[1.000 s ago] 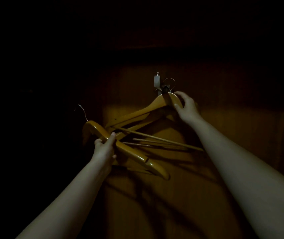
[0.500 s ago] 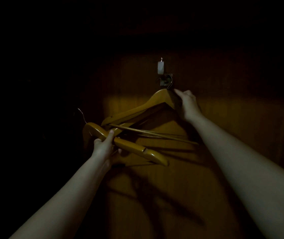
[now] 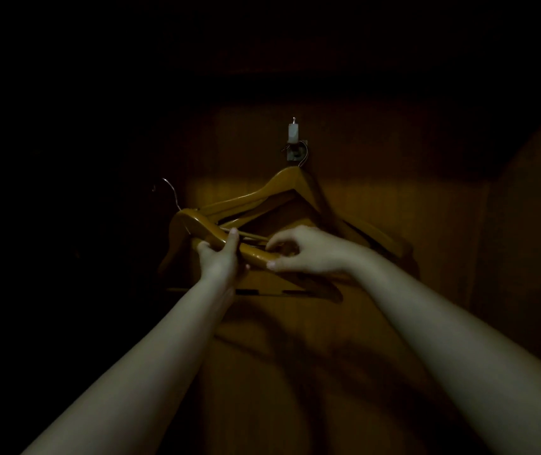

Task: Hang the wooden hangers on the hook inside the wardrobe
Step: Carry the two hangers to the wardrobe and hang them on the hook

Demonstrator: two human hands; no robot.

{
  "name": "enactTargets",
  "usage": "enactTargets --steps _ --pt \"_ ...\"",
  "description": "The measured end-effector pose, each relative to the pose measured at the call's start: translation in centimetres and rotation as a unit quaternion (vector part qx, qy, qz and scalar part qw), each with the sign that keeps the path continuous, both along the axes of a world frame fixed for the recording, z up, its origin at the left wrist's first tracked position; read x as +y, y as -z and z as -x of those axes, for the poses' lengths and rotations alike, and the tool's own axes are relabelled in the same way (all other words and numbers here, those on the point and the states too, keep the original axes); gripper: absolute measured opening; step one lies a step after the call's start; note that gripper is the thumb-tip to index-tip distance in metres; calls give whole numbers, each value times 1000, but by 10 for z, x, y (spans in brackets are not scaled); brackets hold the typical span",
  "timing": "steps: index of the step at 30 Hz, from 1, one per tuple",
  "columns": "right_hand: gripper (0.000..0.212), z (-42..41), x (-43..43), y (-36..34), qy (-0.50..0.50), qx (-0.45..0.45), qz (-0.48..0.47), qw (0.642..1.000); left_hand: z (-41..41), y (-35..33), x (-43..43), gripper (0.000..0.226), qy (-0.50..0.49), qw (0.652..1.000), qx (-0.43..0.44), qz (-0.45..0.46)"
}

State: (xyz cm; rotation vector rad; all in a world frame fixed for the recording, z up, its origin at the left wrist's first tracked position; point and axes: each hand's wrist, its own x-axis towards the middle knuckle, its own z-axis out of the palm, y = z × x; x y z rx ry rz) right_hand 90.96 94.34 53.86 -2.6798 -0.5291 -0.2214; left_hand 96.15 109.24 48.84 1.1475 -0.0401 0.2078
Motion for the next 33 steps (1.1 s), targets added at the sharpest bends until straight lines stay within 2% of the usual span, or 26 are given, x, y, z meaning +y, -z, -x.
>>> enactTargets --steps 2,7,10,12,14,17,20,22,24,28,30,33 --pt "47 8 9 6 16 -29 21 999 7 -4 -2 37 12 1000 -1 -7" --pt "36 24 10 11 73 -146 25 986 22 -8 2 34 50 997 -26 -61" --pt "34 34 -1 12 74 -152 25 985 28 -3 15 28 54 983 -45 -170" --pt "36 39 -9 12 74 -141 18 987 31 3 24 24 3 960 -106 -259" --pt "36 42 -19 11 79 -133 18 988 32 7 33 23 -90 924 -173 -328" --pt "34 50 -35 9 72 -116 3 991 25 8 46 43 -190 869 -207 -407" --pt "32 58 -48 8 46 -94 -32 994 17 7 54 64 -159 839 -187 -485" --pt "33 64 -58 6 43 -79 -55 994 14 6 52 70 -85 846 -187 -492" --pt "38 70 -68 4 54 -62 -69 994 14 2 47 68 -47 852 -200 -482" --pt "39 81 -85 1 55 -40 -94 993 13 -11 37 62 -17 839 -225 -495" --pt "38 86 -93 0 55 -34 -100 993 14 -12 28 57 -38 819 -242 -519" --pt "36 88 -103 1 71 -54 -81 993 15 -9 13 55 -125 764 -255 -580"
